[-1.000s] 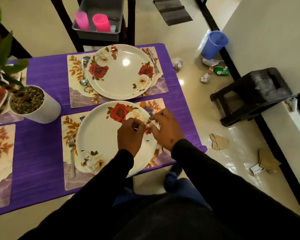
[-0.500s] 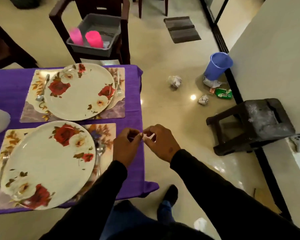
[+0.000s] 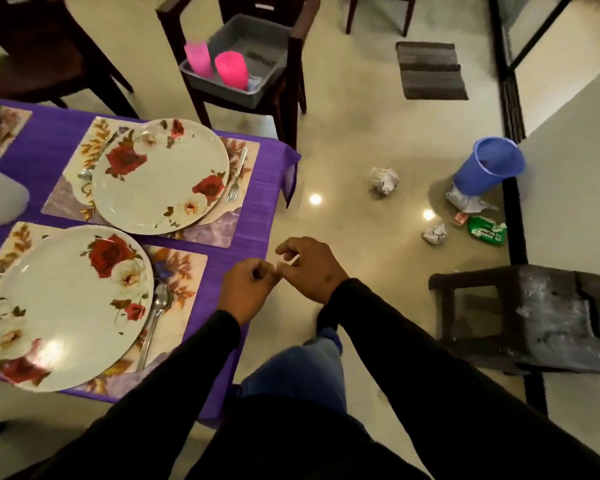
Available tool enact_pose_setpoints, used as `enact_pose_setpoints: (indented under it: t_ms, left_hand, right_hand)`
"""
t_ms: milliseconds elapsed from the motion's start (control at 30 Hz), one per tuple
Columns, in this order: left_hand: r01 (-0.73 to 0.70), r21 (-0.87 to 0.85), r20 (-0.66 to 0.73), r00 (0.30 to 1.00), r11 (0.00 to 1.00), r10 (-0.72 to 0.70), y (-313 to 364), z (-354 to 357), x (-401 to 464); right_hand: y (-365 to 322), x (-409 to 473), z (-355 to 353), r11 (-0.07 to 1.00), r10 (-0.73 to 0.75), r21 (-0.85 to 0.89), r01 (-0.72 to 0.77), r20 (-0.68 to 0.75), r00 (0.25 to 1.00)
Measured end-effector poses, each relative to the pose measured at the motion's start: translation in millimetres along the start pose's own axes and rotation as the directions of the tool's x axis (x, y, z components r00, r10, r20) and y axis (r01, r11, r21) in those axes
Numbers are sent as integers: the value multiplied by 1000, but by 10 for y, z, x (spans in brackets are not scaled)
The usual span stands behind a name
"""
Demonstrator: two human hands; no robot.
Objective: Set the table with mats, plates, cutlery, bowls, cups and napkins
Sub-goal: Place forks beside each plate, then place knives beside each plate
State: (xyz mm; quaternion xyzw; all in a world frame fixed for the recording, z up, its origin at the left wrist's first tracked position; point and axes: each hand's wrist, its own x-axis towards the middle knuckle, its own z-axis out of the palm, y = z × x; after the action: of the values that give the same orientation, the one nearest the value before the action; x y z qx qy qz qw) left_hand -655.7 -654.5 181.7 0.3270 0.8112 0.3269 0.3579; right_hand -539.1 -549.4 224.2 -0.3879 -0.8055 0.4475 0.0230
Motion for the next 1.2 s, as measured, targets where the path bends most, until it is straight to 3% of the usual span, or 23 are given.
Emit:
enact_pose_setpoints:
  t_ms: [133,333,467,600,767,1067,1200]
  left_hand:
    - [26,-14,-21,999,1000,-27,254,129,408]
    - [77,-78,-84,993,994,-84,843,315,1289]
    - [5,-104,-183,983,995,-24,1383,339,1978]
    - [8,-171,-270,961,985,-55,1790,406,2575]
    - [21,-139,-310,949,990,-64,2218,477,3388]
    - [128,-141,-520,834,982,-184,2978,227,4803]
    - [176,-238,-594,752,955,-286,3092,87,5312]
  right_hand:
    - [62,339,-400,997,-72,7,71,95,993]
    - [239,1202,-1227,995,-61,-62,73,170,984]
    - [232,1910,-1713,992,-100,-64,109,136,986]
    - [243,2528,-2067,991,-130,-23,132,89,988]
    - [357,3444,-2503,985,-165,-24,170,150,975]
    - [87,5259,-3144,930,-344,-13,368,322,882]
    - [-54,5860,-3199,920,-354,-25,392,381,854]
